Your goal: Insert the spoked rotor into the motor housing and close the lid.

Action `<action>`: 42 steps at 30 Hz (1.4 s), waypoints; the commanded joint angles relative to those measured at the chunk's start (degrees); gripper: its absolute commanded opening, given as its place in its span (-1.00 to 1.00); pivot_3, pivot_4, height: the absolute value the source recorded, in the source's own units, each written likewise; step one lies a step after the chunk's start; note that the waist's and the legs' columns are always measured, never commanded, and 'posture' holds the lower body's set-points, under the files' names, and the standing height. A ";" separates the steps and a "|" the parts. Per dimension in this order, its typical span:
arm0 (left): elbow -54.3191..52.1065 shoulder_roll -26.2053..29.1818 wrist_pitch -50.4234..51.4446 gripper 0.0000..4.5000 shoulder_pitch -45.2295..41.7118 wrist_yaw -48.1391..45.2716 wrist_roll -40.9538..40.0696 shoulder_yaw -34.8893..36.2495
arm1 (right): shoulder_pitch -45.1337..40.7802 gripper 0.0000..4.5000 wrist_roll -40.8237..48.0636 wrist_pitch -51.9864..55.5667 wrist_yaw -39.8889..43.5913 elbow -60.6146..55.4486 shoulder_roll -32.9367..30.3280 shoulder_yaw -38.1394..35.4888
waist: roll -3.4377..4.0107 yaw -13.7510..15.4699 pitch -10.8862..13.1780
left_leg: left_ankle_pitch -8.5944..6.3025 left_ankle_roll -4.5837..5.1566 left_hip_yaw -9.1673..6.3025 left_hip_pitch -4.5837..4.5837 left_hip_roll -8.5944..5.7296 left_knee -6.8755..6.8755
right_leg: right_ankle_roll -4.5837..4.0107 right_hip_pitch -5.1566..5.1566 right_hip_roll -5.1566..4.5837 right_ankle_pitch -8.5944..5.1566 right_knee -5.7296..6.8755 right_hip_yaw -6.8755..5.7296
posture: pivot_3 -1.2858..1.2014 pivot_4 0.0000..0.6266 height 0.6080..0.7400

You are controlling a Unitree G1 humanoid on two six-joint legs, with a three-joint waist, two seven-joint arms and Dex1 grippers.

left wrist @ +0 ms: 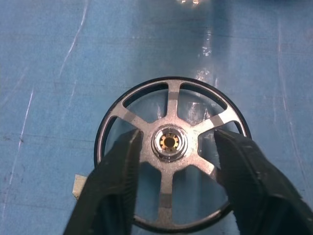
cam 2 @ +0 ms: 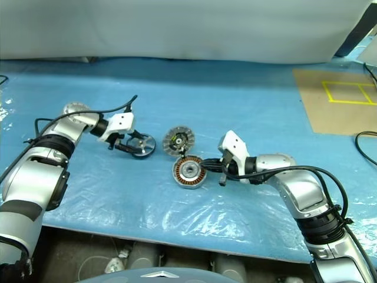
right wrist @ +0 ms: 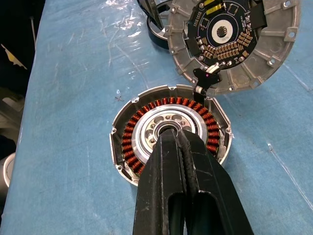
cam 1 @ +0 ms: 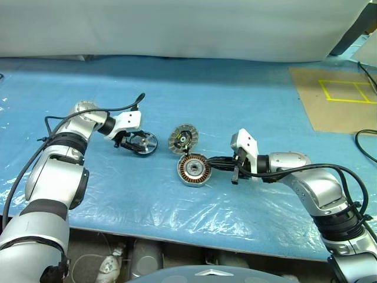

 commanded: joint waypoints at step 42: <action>-58.23 9.06 30.56 -0.41 32.30 -1.45 -25.65 13.27 | -3.92 -1.00 1.39 0.09 -0.81 4.66 1.01 -4.65 | 0.02 -0.52 0.00 | 0.00 0.00 0.17 -0.10 0.01 -0.21 | -0.05 -0.23 -0.06 -0.03 -0.07 0.03 | 0.03 -0.52 1.00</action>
